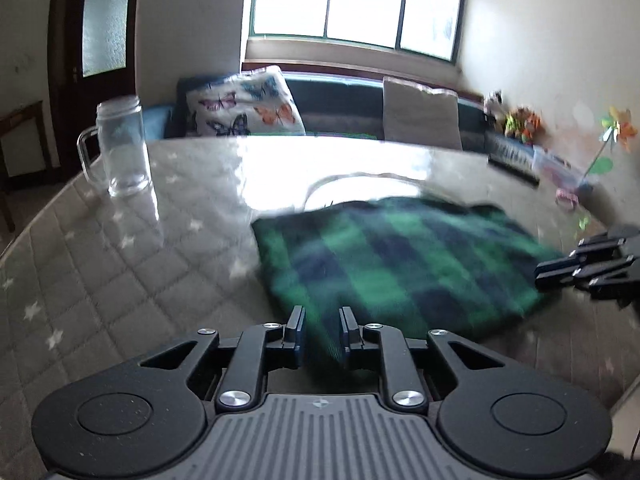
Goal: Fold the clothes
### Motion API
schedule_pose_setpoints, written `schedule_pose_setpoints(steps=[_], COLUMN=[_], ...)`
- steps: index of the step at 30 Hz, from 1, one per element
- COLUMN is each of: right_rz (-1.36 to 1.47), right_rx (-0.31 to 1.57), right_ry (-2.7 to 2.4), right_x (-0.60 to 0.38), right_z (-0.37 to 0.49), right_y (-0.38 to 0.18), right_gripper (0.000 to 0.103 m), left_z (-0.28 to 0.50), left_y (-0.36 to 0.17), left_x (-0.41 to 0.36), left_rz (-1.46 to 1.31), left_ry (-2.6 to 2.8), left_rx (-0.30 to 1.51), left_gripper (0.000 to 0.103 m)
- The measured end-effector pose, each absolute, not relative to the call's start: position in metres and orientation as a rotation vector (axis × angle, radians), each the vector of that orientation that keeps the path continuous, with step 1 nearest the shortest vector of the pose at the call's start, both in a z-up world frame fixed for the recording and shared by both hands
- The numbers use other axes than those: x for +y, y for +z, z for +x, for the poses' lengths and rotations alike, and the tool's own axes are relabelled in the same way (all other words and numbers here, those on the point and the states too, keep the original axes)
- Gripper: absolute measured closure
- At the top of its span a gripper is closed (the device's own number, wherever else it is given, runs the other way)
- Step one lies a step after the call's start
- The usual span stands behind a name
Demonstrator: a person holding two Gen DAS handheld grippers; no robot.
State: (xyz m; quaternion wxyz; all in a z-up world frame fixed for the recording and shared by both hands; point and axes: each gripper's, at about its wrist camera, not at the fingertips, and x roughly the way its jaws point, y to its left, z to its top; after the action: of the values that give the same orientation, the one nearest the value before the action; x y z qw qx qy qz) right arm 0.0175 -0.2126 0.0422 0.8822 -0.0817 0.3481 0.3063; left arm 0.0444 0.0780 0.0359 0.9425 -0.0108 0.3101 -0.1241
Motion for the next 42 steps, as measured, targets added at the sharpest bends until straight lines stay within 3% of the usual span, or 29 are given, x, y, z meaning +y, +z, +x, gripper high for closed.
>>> schedule_pose_setpoints(steps=[4,8,11,14,20,28,42], right_rz=[-0.097,-0.074,-0.042,-0.019,-0.021,0.029,0.013], right_rx=[0.746,0.764,0.773,0.779,0.729,0.759,0.775], right_ry=[0.569,0.512,0.49,0.46,0.44,0.42,0.378], right_x=[-0.22,-0.234,-0.25,-0.258,-0.25,-0.258,-0.26], right_z=[0.037,0.049,0.052,0.053,0.067,0.094,0.148], right_y=[0.033,0.022,0.014,0.016,0.023,0.011,0.007], right_gripper=[0.078,0.079,0.09,0.092,0.082,0.078,0.079], left_z=[0.071,0.089,0.095,0.095,0.105,0.127,0.194], left_y=[0.027,0.007,-0.007,-0.005,0.002,-0.002,-0.002], left_x=[0.06,0.047,0.048,0.053,0.051,0.05,0.057], left_rz=[-0.028,0.033,0.039,0.039,0.03,0.054,0.11], left_ry=[-0.27,-0.262,-0.253,-0.241,-0.24,-0.236,-0.192], left_rx=[0.621,0.667,0.709,0.707,0.7,0.731,0.741], left_gripper=[0.084,0.084,0.082,0.082,0.082,0.08,0.081])
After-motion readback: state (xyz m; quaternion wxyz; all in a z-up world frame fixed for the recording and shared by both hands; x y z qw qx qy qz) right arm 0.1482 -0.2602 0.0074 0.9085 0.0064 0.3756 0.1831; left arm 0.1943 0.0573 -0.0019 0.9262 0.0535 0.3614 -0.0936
